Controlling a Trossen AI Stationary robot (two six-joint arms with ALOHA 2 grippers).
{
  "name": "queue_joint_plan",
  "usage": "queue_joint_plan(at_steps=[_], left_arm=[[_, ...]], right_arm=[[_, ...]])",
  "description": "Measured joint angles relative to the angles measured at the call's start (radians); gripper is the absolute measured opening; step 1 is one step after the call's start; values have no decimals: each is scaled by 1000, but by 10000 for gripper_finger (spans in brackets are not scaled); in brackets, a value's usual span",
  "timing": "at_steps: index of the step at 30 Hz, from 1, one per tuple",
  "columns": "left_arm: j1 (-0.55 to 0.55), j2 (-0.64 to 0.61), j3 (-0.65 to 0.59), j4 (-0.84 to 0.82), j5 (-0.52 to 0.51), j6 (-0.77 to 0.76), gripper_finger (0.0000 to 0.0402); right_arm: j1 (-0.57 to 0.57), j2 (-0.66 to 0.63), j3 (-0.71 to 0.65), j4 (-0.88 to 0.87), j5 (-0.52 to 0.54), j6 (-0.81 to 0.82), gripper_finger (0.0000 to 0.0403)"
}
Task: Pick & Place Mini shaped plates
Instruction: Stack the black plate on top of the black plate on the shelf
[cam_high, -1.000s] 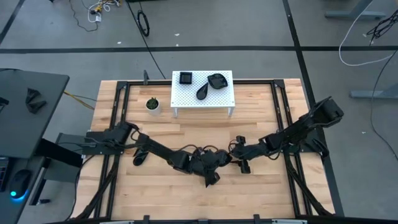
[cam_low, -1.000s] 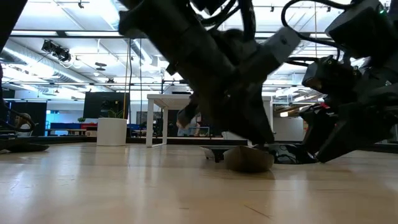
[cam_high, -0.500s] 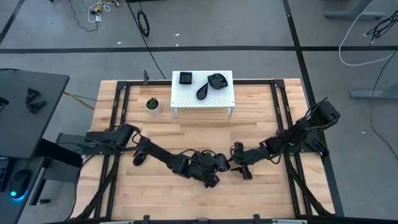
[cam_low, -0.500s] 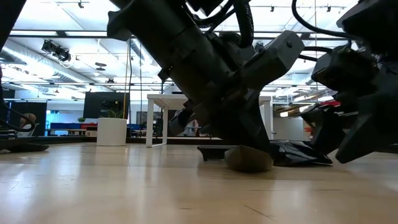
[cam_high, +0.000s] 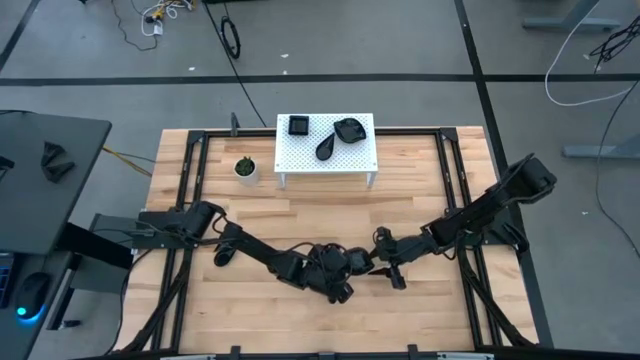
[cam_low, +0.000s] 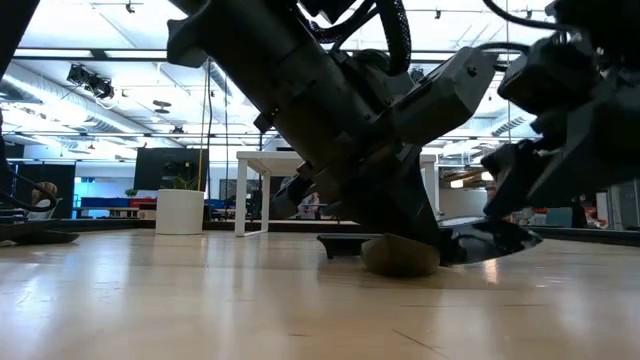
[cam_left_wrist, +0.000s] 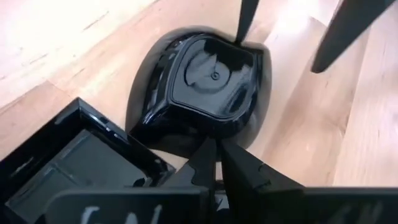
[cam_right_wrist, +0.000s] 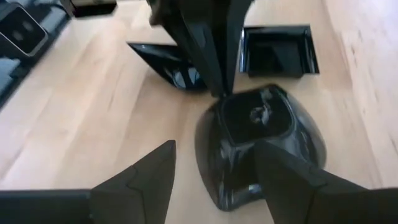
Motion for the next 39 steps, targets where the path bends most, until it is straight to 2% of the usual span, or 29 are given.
queue_joint_plan(at_steps=[5,15,19,22,31,39], left_arm=[[1,0,0,15,-7,8,28],[1,0,0,29,-31,10,28],[3,0,0,27,-26,-14,28],[10,0,0,23,17,-33,28],[13,7,0,21,54,-51,28],[13,7,0,-27,77,-63,27]], right_arm=[[0,-66,2,-36,-13,6,220],[-1,-211,2,-221,-12,130,219],[0,-213,2,-394,-29,265,219],[12,-170,2,-472,-12,308,219],[50,1,2,-242,40,278,219],[50,42,2,-132,28,258,219]])
